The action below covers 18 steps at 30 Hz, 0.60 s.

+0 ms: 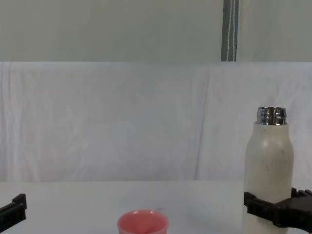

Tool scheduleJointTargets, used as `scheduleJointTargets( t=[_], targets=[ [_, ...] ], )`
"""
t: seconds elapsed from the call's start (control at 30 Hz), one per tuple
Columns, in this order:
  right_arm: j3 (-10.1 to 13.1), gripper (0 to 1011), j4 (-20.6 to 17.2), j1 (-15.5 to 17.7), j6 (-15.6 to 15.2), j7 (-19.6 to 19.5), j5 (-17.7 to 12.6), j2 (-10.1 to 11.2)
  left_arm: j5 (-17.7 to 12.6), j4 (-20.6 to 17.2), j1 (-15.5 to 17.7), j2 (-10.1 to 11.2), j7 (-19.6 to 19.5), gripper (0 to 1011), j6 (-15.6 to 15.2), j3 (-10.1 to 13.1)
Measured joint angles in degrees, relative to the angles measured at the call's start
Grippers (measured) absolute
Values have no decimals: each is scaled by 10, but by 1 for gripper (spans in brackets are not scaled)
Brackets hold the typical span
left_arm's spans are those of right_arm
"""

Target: Grasp the thermos with one hand and pour water into the cup lid.

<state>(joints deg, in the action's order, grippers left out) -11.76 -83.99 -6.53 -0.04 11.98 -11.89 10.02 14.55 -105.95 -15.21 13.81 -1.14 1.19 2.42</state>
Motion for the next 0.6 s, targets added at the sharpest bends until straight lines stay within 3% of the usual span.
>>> scheduleJointTargets(
  t=[0.6],
  targets=[
    [0,1001,0,0,0,0,0,0,0,0,0,0,0,1001,0,0]
  ],
)
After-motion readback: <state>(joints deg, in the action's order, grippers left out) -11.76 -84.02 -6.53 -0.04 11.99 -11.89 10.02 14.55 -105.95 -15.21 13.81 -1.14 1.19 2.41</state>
